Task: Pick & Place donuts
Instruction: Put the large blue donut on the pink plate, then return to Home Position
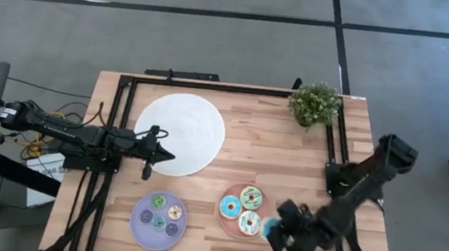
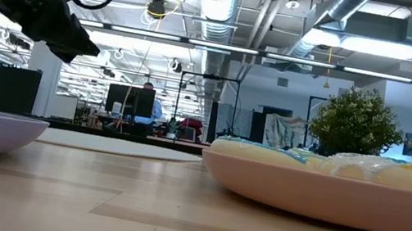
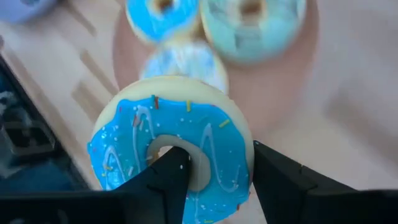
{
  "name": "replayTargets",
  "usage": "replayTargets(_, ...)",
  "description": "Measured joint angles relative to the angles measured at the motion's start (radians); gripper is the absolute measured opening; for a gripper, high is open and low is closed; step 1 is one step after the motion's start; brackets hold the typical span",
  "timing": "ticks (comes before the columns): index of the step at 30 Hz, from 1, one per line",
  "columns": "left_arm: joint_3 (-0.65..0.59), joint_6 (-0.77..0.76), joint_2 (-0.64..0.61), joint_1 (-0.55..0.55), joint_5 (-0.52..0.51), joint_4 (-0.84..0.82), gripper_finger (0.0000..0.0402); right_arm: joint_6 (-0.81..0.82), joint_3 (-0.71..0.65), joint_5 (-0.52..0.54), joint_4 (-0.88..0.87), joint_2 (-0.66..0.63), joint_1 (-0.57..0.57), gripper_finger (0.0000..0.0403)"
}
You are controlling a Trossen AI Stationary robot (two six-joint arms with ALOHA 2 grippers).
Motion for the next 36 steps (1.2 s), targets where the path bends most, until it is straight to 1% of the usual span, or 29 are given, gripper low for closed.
replayTargets(2, 0.0, 0.0, 0.0, 0.0, 0.0, 0.011, 0.0, -0.129, 0.009, -0.005, 0.022, -0.003, -0.075, 0.0153)
replayTargets(4, 0.0, 0.0, 0.0, 0.0, 0.0, 0.01, 0.0, -0.27, 0.028, -0.037, 0.08, -0.002, -0.159, 0.0153)
replayTargets(7, 0.0, 0.0, 0.0, 0.0, 0.0, 0.01, 0.0, -0.459, 0.073, -0.13, 0.152, 0.024, -0.281, 0.0153)
replayTargets(9, 0.0, 0.0, 0.0, 0.0, 0.0, 0.009, 0.0, -0.55, 0.114, -0.197, 0.154, 0.064, -0.353, 0.0154)
replayTargets(11, 0.0, 0.0, 0.0, 0.0, 0.0, 0.006, 0.0, -0.607, 0.16, -0.261, 0.125, 0.104, -0.408, 0.0153)
replayTargets(14, 0.0, 0.0, 0.0, 0.0, 0.0, 0.004, 0.0, -0.637, 0.224, -0.333, 0.029, 0.166, -0.456, 0.0152)
replayTargets(17, 0.0, 0.001, 0.0, 0.0, 0.0, -0.003, 0.0, -0.643, 0.281, -0.361, -0.061, 0.213, -0.471, 0.0151)
replayTargets(19, 0.0, 0.001, 0.0, 0.0, 0.0, -0.005, 0.0, -0.642, 0.299, -0.365, -0.11, 0.222, -0.469, 0.0151)
replayTargets(26, 0.0, 0.012, 0.0, 0.0, 0.0, -0.006, 0.0, -0.613, 0.3, -0.365, -0.13, 0.23, -0.451, 0.0168)
replayTargets(31, 0.0, 0.012, 0.0, 0.0, 0.0, 0.002, 0.0, -0.596, 0.299, -0.341, -0.176, 0.23, -0.452, 0.0196)
replayTargets(36, 0.0, 0.012, 0.0, 0.0, 0.0, 0.002, 0.0, -0.597, 0.299, -0.337, -0.18, 0.23, -0.452, 0.0222)
